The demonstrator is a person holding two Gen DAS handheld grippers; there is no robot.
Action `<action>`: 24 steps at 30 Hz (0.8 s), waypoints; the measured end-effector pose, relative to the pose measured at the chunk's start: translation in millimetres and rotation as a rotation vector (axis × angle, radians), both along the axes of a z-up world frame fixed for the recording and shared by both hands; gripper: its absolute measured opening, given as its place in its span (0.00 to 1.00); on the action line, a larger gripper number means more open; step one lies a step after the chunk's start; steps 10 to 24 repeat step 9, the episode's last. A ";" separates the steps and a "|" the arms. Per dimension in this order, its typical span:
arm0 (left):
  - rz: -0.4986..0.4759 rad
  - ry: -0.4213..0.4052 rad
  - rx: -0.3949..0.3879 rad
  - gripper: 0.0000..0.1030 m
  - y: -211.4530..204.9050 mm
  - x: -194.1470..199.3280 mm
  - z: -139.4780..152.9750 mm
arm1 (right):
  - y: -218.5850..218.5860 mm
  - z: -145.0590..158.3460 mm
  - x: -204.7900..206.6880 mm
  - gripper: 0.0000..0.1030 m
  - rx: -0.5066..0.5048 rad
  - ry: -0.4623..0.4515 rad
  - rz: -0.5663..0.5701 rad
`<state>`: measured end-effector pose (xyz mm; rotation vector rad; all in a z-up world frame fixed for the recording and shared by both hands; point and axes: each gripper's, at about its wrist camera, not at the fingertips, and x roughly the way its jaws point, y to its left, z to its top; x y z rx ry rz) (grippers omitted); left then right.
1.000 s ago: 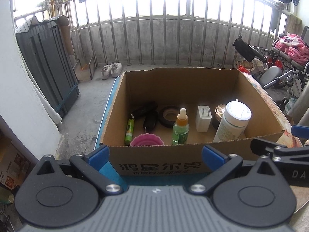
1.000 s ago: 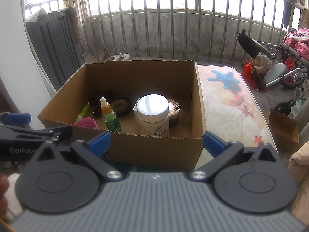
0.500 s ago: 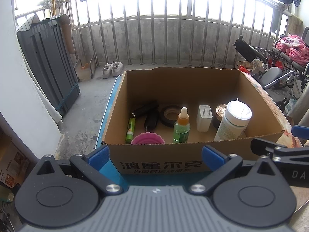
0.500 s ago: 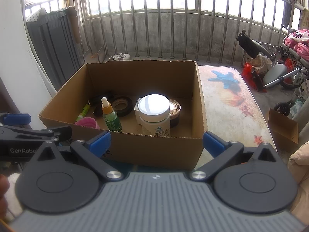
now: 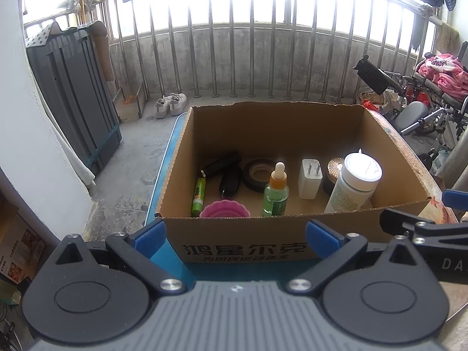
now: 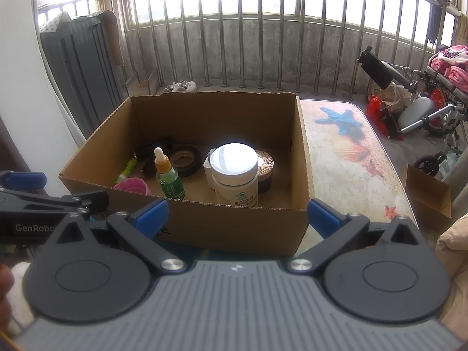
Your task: Organize rigid objects
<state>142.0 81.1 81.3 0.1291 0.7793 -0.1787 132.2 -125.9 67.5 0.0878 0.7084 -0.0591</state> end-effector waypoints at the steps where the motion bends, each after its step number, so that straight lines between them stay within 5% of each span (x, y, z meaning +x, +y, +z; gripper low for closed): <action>1: 0.001 0.001 0.000 0.99 -0.1 -1.0 0.0 | 0.0 0.0 0.0 0.99 0.000 0.000 0.000; 24: 0.004 0.002 -0.001 0.99 0.4 -2.6 -0.3 | 0.0 0.8 -0.3 0.99 0.000 0.003 -0.001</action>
